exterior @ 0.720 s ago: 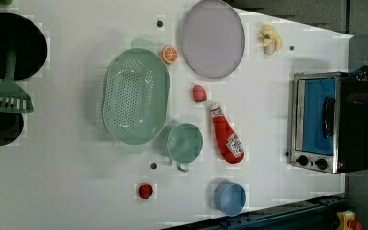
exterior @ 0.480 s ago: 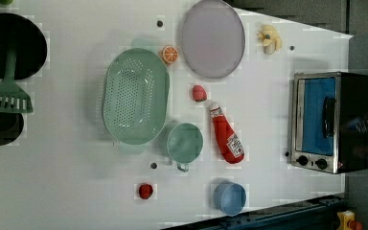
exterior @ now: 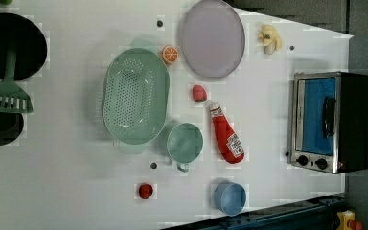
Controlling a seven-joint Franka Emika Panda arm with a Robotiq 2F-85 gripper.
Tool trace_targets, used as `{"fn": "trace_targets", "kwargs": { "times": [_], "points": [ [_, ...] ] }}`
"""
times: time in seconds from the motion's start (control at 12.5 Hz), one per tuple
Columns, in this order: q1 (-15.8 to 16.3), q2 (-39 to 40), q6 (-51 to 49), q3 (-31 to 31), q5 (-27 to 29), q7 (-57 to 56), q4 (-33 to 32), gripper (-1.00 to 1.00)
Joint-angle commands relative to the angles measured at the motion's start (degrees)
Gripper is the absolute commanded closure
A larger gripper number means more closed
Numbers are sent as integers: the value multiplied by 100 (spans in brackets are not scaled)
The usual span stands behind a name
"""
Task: Flap open oven.
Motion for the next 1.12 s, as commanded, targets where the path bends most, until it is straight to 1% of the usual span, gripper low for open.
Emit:
{"fn": "trace_targets", "kwargs": {
  "times": [0.08, 0.24, 0.32, 0.48, 0.56, 0.88, 1.12],
  "points": [
    [11, 211, 5, 44, -13, -162, -110, 9],
    [6, 212, 6, 21, -22, -165, -122, 55],
    [4, 218, 24, -14, -29, -184, -127, 65],
    [-7, 238, 142, -150, -58, -556, -186, 65],
    [-22, 255, 210, -247, -63, -995, -239, 65],
    [-133, 396, 828, -755, -110, -3474, -512, 65],
    [-213, 731, 1381, -1237, -117, -5293, -589, 65]
  ]
}}
